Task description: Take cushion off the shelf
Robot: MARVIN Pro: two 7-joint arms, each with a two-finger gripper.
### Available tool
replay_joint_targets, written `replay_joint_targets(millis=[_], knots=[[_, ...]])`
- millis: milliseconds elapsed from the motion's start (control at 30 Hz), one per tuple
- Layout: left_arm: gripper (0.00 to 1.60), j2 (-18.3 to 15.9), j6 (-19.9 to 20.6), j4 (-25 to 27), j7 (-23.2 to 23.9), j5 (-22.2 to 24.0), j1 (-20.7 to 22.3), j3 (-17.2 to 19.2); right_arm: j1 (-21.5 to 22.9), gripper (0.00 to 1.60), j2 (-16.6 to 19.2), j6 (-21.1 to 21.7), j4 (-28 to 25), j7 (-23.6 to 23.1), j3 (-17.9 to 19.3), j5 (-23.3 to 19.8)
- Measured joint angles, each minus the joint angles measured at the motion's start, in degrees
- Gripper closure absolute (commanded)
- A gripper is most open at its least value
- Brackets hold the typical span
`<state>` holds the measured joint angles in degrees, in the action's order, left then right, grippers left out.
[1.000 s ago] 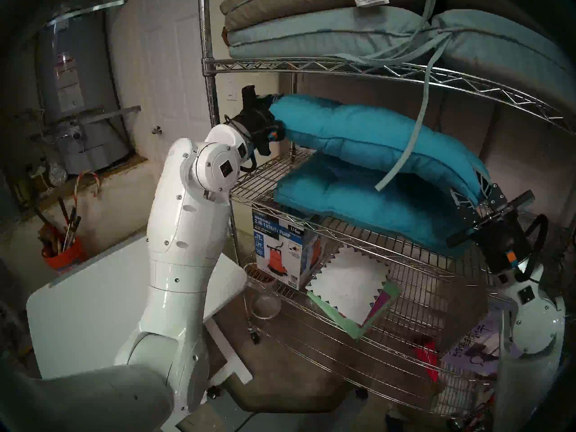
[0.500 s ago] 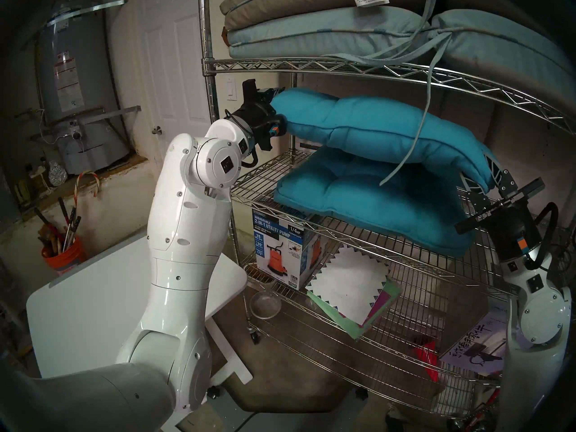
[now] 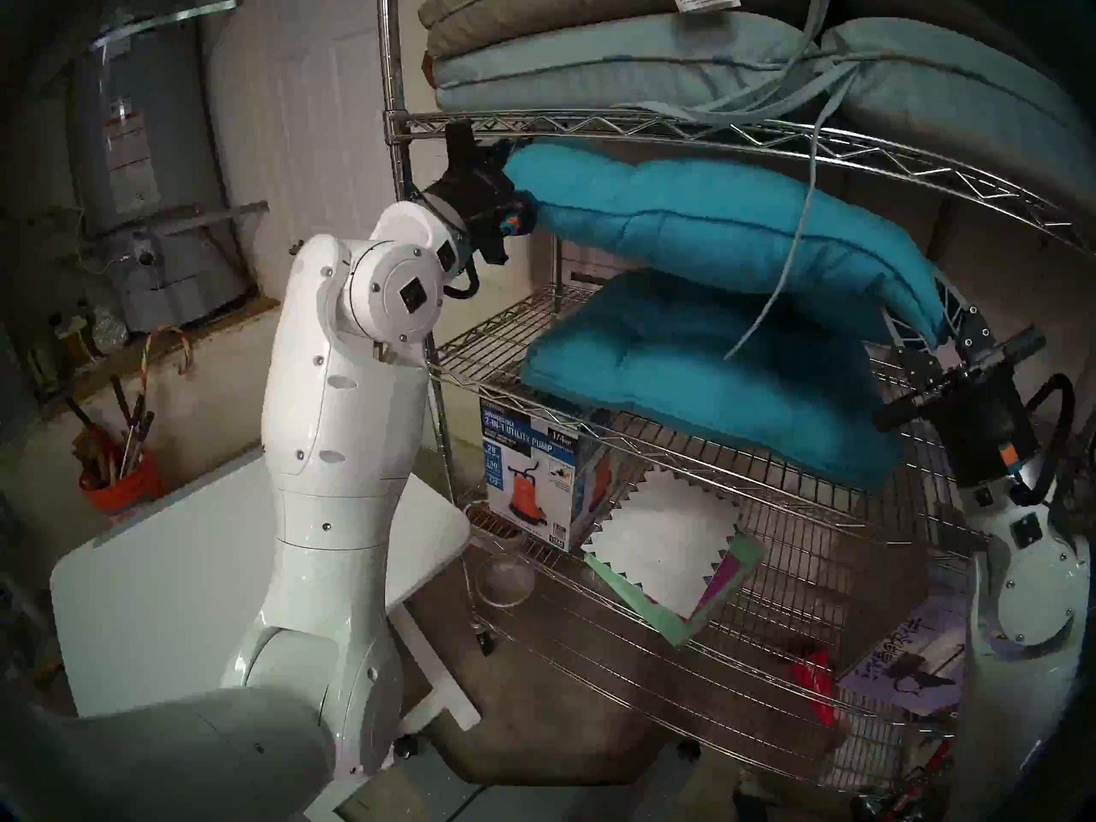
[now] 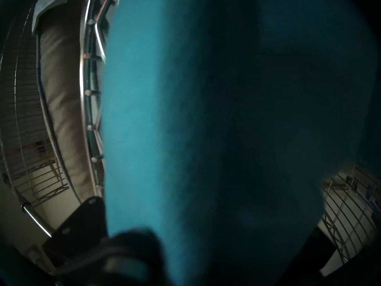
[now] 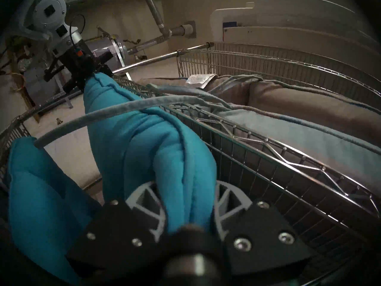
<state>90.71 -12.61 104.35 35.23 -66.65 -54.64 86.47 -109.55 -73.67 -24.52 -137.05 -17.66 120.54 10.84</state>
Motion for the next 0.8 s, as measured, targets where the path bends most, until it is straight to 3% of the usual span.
replay_joint_targets(millis=[433,800], knots=[[1.60,0.08,-0.03,4.25,3.36,0.30,-1.83,2.19,-0.85,1.60,0.21,-2.35,0.00,-0.38,-1.62,-2.97],[1.60,0.57,0.02,9.31,5.81,1.27,-5.07,4.63,-4.92,1.60,-1.04,-5.03,-0.14,-0.41,-3.74,-4.51]])
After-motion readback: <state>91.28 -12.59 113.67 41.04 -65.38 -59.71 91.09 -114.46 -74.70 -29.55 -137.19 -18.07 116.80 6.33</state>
